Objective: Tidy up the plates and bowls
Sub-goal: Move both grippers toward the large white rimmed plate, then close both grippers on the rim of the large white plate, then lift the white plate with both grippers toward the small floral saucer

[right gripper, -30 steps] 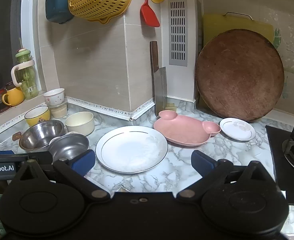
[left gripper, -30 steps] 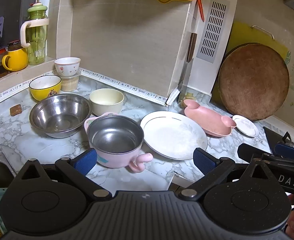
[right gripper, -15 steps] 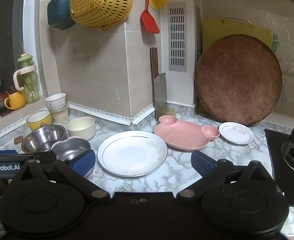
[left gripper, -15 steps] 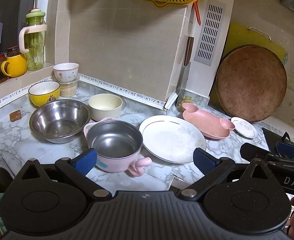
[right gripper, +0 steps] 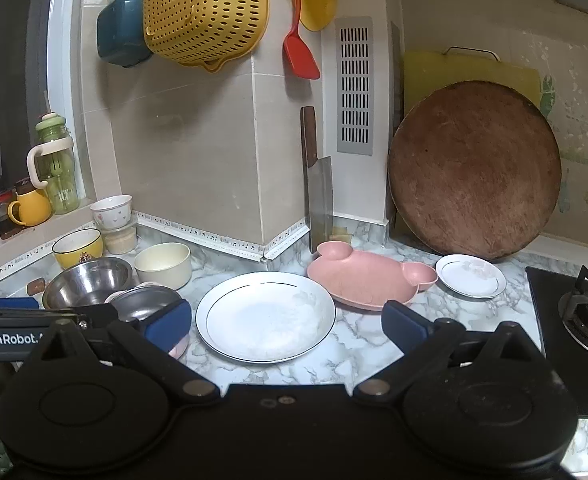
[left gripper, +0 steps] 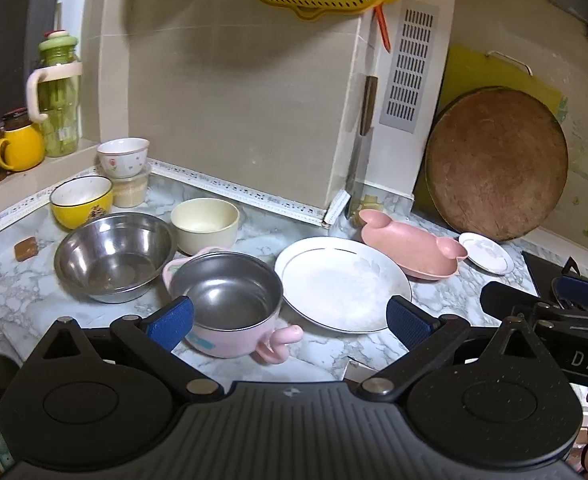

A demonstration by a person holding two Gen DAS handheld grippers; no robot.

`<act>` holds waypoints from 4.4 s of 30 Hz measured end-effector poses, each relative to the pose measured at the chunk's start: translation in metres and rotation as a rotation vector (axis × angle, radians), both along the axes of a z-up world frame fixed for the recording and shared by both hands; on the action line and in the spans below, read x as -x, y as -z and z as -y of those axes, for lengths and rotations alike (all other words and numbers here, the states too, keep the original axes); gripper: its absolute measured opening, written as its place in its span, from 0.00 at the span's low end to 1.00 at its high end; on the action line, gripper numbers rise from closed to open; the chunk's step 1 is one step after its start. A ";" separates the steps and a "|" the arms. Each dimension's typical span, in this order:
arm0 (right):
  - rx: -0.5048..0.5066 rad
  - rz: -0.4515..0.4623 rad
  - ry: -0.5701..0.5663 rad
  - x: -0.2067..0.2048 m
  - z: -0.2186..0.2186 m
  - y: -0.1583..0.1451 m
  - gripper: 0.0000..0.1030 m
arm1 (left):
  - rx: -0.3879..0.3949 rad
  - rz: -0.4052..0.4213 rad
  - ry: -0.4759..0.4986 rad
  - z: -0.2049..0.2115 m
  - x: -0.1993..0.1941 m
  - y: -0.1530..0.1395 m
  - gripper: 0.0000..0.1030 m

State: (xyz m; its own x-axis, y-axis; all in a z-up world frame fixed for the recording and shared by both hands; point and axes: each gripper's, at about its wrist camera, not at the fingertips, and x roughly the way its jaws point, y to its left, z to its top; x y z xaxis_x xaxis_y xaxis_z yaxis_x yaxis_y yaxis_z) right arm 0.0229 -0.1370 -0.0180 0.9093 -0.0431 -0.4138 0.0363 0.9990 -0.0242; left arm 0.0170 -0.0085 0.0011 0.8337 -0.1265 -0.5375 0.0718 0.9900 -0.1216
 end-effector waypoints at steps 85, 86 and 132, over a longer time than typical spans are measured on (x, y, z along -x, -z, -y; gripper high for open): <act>-0.543 -0.599 0.077 -0.199 0.149 0.110 0.06 | 0.045 -0.610 0.060 0.047 -0.285 0.107 0.17; -0.549 -0.596 0.079 -0.196 0.153 0.110 0.06 | 0.043 -0.610 0.071 0.051 -0.282 0.107 0.16; -0.491 -0.545 0.285 -0.055 0.323 0.099 0.10 | 0.004 -0.585 0.503 0.226 -0.194 0.102 0.16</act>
State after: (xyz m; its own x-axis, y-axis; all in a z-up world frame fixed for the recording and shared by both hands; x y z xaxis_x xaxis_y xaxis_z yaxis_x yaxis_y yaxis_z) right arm 0.0777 -0.4601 -0.1172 0.5537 0.0592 -0.8306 0.4031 0.8537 0.3296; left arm 0.2114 -0.2345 -0.1011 0.2559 -0.4182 -0.8716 0.4363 0.8545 -0.2819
